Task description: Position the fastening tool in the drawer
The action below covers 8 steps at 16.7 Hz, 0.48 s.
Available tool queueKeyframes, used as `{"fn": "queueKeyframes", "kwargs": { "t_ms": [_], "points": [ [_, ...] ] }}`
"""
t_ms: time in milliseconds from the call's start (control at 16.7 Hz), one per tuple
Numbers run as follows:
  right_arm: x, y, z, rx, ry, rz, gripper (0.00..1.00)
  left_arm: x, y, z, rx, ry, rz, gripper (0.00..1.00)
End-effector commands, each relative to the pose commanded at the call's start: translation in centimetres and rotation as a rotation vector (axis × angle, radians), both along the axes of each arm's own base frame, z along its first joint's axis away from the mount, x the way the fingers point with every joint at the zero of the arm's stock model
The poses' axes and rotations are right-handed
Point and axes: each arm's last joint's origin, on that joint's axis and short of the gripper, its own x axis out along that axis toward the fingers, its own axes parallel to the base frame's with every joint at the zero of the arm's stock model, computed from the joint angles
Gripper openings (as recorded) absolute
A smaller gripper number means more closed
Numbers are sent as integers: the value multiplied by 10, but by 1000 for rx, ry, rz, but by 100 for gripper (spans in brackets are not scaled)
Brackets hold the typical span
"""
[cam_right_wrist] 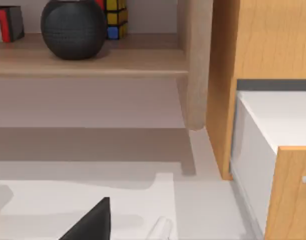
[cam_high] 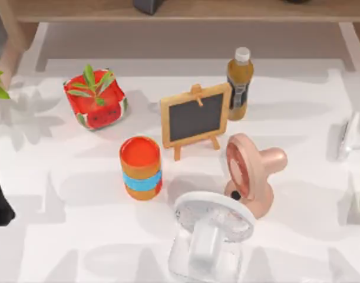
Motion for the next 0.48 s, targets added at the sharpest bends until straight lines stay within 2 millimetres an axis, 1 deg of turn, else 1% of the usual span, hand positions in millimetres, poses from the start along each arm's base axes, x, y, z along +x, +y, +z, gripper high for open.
{"fn": "queueKeyframes", "kwargs": {
  "t_ms": [120, 240, 360, 480],
  "points": [
    [0, 0, 0, 0, 0, 0, 100, 0, 0, 0, 0, 0, 0, 100],
    [0, 0, 4, 7, 22, 0, 100, 0, 0, 0, 0, 0, 0, 100],
    [2, 0, 14, 22, 71, 0, 100, 0, 0, 0, 0, 0, 0, 100],
    [6, 1, 31, 46, 145, 0, 100, 0, 0, 0, 0, 0, 0, 100]
  ]
}}
